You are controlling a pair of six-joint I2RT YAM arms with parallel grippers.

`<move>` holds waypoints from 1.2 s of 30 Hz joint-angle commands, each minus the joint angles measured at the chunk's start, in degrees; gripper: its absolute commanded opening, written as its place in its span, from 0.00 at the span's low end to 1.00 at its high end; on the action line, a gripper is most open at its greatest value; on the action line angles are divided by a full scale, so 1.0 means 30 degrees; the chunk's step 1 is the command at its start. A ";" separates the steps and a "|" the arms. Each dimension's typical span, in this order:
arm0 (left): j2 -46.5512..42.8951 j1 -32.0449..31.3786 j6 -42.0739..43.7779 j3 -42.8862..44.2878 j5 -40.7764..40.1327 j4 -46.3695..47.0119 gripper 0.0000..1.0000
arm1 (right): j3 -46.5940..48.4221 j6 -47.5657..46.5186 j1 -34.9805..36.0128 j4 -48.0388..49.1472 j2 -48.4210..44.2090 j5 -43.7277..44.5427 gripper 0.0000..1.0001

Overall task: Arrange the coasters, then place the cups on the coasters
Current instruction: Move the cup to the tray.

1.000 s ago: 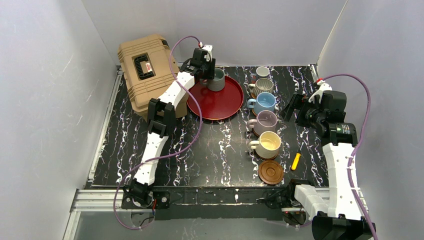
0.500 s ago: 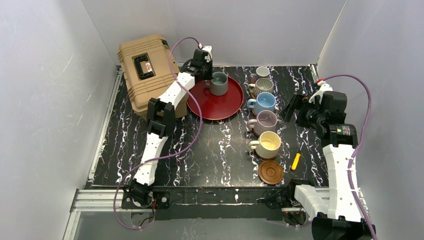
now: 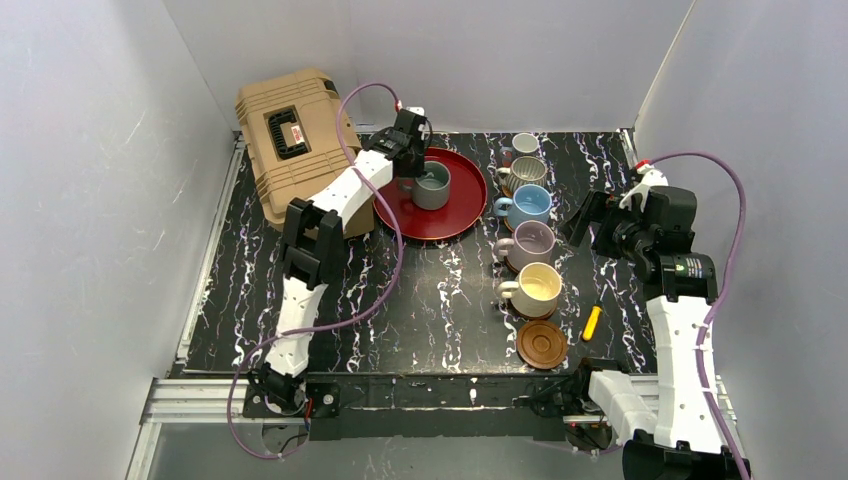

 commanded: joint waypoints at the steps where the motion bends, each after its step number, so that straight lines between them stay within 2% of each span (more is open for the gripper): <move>1: -0.2934 -0.0456 -0.1791 -0.2117 -0.1399 -0.0157 0.00 | -0.0107 0.0014 -0.0075 0.0015 -0.0562 -0.0283 1.00; 9: -0.4943 -0.0944 -0.3791 -0.5196 -0.1894 0.0259 0.00 | -0.0120 0.0000 -0.0075 -0.0357 -0.0933 -0.0458 1.00; 10: -0.5046 -0.0980 -0.3839 -0.5314 -0.1808 0.0277 0.04 | -0.0098 -0.0013 -0.0072 -0.0389 -0.0969 -0.0468 1.00; 11: -0.5110 -0.0982 -0.3863 -0.5442 -0.1706 0.0301 0.15 | -0.0048 0.0000 -0.0075 -0.0411 -0.1014 -0.0484 1.00; 12: -0.5155 -0.0983 -0.3749 -0.5487 -0.1591 0.0362 0.21 | 0.0003 -0.0013 -0.0075 -0.0469 -0.1034 -0.0464 1.00; 15: -0.5131 -0.0983 -0.3019 -0.5355 -0.1393 0.0462 0.36 | 0.0182 -0.0040 -0.0066 -0.0603 -0.1123 -0.0407 1.00; 17: -0.4949 -0.0984 -0.2423 -0.4984 -0.1399 0.0364 0.41 | 0.0245 -0.0071 -0.0075 -0.0695 -0.1125 -0.0391 1.00; 26: -0.2804 -0.0954 0.0513 -0.2625 -0.0338 -0.0601 0.41 | 0.0290 -0.0073 -0.0061 -0.0646 -0.0987 -0.0256 1.00; 36: -0.2555 -0.0924 0.1868 -0.3677 0.1702 0.0375 0.39 | 0.0290 -0.0073 -0.0075 -0.0589 -0.0848 -0.0252 1.00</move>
